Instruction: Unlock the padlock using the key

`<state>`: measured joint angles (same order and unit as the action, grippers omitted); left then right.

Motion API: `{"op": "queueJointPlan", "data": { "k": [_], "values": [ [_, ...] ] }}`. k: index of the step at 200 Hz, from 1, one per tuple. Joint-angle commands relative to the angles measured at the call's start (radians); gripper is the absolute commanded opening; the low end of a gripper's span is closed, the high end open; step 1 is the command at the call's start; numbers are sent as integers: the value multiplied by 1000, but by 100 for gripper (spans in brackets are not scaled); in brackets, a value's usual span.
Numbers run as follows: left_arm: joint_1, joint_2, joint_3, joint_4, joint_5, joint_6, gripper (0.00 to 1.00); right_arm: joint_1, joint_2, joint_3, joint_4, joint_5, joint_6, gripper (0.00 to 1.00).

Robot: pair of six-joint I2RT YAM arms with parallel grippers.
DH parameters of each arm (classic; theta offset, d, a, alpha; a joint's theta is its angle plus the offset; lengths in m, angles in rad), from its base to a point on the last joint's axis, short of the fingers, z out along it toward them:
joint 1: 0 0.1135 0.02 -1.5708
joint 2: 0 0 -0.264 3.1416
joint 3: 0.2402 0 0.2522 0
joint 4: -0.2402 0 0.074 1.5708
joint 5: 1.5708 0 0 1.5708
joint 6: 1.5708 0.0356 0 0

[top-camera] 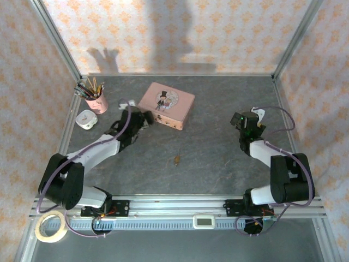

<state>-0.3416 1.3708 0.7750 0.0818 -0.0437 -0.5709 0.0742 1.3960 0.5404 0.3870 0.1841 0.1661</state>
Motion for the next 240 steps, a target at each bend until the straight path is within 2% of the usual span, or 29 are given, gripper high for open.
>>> {"op": "queueJointPlan", "data": {
  "k": [1, 39, 65, 70, 86, 105, 117, 130, 138, 143, 158, 168, 176, 194, 208, 229, 240],
  "values": [
    [87, -41, -47, 65, -171, 119, 76, -21, 29, -62, 226, -14, -73, 100],
    [170, -19, -155, 288, -398, 316, 78, -33, 90, -138, 518, 4, -134, 100],
    [186, 25, -242, 482, -449, 452, 79, -40, 131, -140, 562, -121, -177, 100],
    [192, 34, -250, 503, -446, 463, 79, -40, 121, -145, 552, -137, -183, 100],
    [210, 65, -281, 586, -432, 486, 80, -40, 99, -222, 675, -152, -189, 100],
    [225, 96, -356, 780, -377, 514, 80, -40, 154, -342, 963, -135, -186, 100],
    [228, 112, -390, 892, -346, 563, 80, -40, 111, -307, 816, -135, -180, 100],
    [238, 121, -419, 977, -309, 577, 80, -40, 141, -332, 919, -135, -188, 100],
    [256, 131, -438, 994, -281, 558, 80, -40, 123, -323, 870, -136, -185, 100],
    [267, 140, -461, 1059, -263, 562, 81, -40, 113, -313, 835, -131, -183, 100],
    [303, 114, -516, 1100, -198, 520, 81, -38, 118, -318, 856, -128, -185, 100],
    [321, 147, -591, 1269, -175, 504, 82, -39, 121, -313, 853, -131, -186, 100],
    [325, 195, -633, 1440, -181, 519, 86, -39, 119, -314, 850, -136, -189, 100],
    [325, 138, -587, 1241, -174, 499, 87, -39, 121, -311, 845, -151, -195, 100],
    [322, 174, -578, 1290, -154, 531, 90, -39, 121, -309, 841, -166, -201, 100],
    [324, 166, -575, 1267, -157, 523, 98, -39, 121, -307, 841, -168, -201, 100],
    [324, 167, -575, 1272, -161, 522, 99, -38, 121, -309, 842, -168, -201, 100]
  ]
}}
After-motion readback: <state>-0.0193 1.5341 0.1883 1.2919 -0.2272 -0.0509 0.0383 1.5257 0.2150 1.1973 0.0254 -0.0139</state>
